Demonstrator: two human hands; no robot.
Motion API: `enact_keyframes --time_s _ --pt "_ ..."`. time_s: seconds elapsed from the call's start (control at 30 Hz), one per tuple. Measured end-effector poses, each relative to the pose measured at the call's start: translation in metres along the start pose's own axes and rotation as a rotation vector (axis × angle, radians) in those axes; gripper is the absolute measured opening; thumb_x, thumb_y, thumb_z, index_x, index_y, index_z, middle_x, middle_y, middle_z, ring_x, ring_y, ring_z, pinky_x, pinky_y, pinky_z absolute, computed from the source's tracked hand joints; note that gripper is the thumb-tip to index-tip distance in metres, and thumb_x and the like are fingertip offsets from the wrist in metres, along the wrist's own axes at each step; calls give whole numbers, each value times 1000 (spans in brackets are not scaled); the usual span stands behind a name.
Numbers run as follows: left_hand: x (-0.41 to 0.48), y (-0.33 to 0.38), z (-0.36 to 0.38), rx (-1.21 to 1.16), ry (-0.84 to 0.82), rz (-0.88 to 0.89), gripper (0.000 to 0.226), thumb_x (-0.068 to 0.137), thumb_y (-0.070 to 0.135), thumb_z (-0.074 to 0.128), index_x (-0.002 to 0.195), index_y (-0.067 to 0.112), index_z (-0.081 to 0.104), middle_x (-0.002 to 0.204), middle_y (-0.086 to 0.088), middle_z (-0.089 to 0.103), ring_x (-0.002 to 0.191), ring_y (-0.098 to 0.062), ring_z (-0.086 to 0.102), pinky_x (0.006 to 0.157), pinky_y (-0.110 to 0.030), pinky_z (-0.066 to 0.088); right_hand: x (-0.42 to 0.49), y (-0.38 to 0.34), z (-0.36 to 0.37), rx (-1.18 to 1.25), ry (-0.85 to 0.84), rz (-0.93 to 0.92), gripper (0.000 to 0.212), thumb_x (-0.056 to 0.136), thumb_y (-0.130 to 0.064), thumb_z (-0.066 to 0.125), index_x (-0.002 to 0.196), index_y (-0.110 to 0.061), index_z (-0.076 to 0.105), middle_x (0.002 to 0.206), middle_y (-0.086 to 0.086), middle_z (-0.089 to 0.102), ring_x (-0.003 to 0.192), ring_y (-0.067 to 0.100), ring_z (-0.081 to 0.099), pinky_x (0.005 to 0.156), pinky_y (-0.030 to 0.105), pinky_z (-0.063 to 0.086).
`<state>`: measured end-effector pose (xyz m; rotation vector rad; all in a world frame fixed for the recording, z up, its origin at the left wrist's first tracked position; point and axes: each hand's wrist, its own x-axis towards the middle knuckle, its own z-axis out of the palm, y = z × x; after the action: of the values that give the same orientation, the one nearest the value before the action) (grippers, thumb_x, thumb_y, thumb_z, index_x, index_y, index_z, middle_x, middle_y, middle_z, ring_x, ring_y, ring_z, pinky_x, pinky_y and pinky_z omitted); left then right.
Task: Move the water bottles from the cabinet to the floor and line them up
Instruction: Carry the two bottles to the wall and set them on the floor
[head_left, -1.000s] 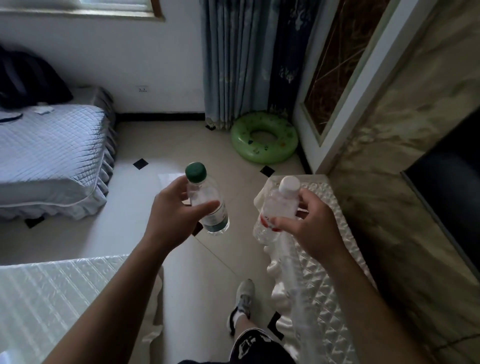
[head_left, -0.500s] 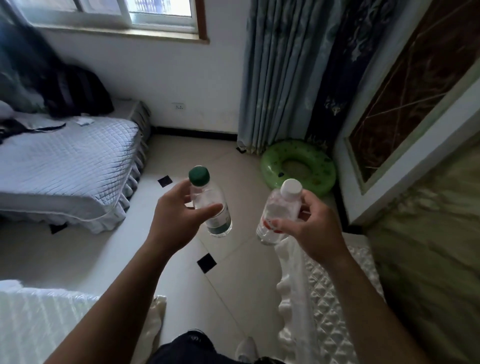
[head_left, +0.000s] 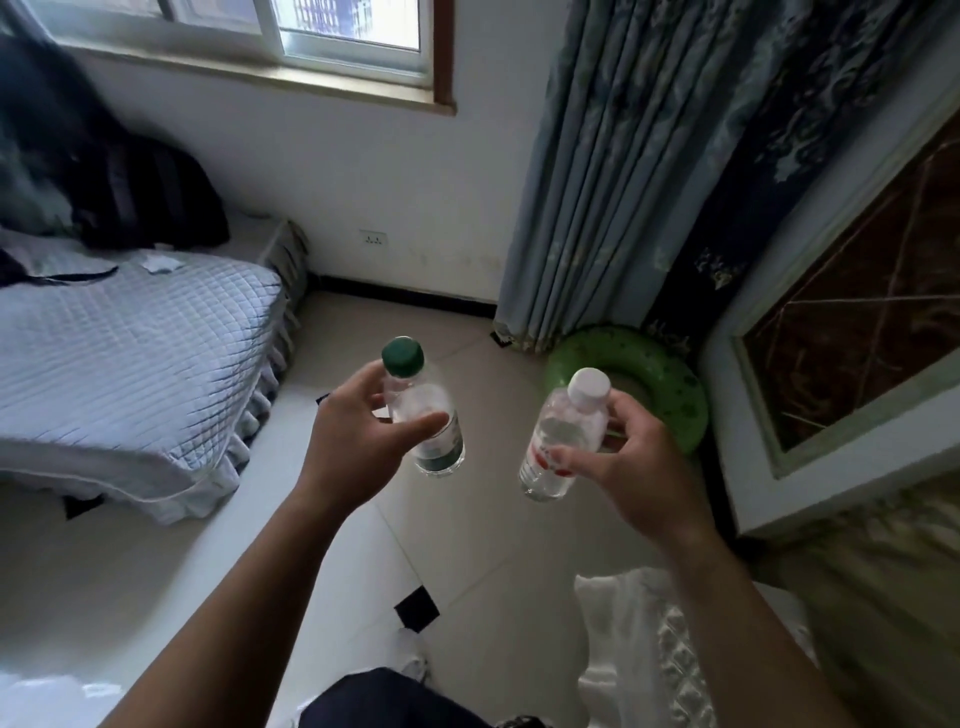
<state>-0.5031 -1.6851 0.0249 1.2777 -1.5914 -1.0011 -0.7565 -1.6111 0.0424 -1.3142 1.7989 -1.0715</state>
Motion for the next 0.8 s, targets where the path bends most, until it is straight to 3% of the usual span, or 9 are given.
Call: enact_keyframes --time_s 0.17,0.23,0.33,0.4,0.5,0.63,0.8 --pt "83 -14 -23 -12 -27 -21 52 67 24 88 113 23 66 99 12 72 89 -3 68 70 -13 52 76 -19 38 -23 7 -25 61 57 -28 89 112 -29 63 97 -11 70 91 6 65 83 31 55" --pt "113 -20 -31 -12 -4 -29 51 64 29 89 110 26 66 97 12 72 88 -2 68 71 -18 55 106 -26 49 -30 3 -25 61 57 -28 89 113 -29 63 98 -12 70 90 5 65 82 31 55" --pt "160 -32 -39 -18 12 -59 54 59 42 85 108 30 66 98 10 73 90 -11 70 74 -38 60 154 -31 63 -28 -6 -25 58 59 -22 89 110 -30 64 96 -15 69 87 0 64 80 27 55" --pt "193 -42 -41 -14 17 -69 56 59 39 86 110 28 66 99 8 74 92 -13 71 79 -44 59 188 -31 73 -33 -15 -35 59 58 -22 89 110 -30 64 94 -16 69 84 -3 63 76 23 53" --pt "241 -51 -41 11 34 -81 52 62 33 87 108 30 65 98 8 74 91 -11 71 83 -42 58 242 -31 86 -37 -42 -50 59 57 -25 89 110 -30 63 94 -16 70 84 -3 63 75 22 53" --pt "311 -58 -36 27 81 -109 44 63 28 87 101 34 65 94 14 73 87 -5 70 80 -34 59 325 -29 98 -29 -67 -72 63 54 -33 87 113 -31 62 98 -15 70 88 2 64 82 34 56" --pt "392 -64 -30 21 123 -165 46 65 22 88 105 31 66 96 10 74 89 -8 71 82 -40 59 426 -36 108 -61 -124 -119 70 53 -38 86 118 -33 60 104 -16 68 95 4 63 85 40 55"
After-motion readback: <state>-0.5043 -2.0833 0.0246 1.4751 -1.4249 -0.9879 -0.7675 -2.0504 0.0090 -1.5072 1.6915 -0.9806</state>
